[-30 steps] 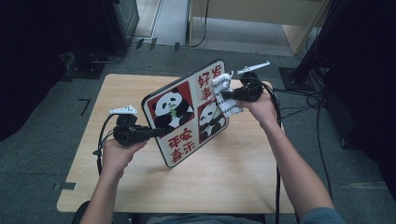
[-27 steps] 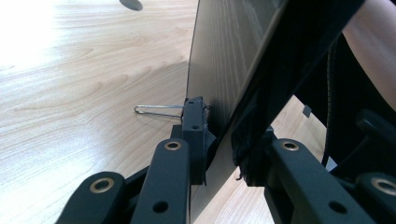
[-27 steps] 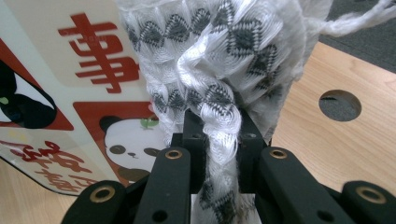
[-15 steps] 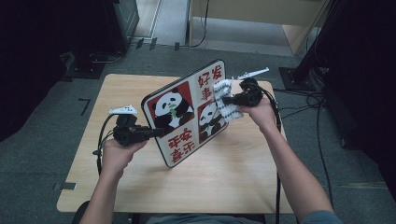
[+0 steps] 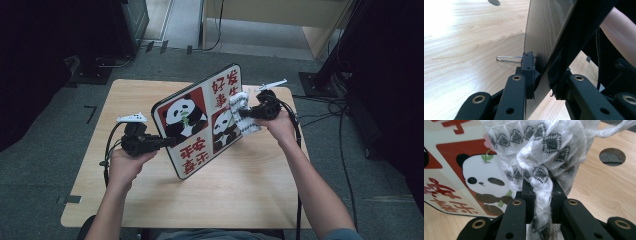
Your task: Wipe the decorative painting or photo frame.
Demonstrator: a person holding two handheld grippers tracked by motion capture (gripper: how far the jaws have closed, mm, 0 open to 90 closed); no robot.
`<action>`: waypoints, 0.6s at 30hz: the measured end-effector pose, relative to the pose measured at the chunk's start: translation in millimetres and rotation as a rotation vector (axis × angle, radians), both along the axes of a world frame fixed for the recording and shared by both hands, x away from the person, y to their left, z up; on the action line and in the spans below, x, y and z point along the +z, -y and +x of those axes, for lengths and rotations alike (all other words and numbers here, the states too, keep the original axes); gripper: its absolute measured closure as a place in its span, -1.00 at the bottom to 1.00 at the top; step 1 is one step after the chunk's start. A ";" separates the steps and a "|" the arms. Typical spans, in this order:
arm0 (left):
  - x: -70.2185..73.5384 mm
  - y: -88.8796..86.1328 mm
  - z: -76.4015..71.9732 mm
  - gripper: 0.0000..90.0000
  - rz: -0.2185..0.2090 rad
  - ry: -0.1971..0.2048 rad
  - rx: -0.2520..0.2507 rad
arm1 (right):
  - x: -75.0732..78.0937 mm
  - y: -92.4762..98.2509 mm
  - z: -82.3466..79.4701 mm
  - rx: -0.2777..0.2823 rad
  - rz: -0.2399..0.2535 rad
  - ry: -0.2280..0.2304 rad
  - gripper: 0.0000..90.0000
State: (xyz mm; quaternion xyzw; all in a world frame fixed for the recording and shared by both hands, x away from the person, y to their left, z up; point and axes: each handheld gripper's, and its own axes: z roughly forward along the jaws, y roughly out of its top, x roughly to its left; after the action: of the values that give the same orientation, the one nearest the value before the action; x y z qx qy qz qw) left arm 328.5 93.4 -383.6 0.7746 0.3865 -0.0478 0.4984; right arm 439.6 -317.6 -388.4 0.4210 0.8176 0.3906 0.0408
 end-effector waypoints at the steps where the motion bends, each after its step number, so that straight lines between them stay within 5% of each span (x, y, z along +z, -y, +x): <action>1: 0.0 0.0 0.0 0.70 0.000 0.000 0.000 | -1.0 0.2 -0.6 -0.003 0.003 -0.007 0.79; 18: 0.0 -0.6 0.3 0.70 0.001 0.003 -0.005 | -25.6 3.1 -5.3 -0.012 -0.013 -0.030 0.79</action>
State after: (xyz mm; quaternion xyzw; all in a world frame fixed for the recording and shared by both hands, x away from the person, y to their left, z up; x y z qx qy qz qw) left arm 328.9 93.9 -383.6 0.7760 0.3837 -0.0478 0.4983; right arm 434.3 -320.7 -414.1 0.4316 0.8180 0.3787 0.0336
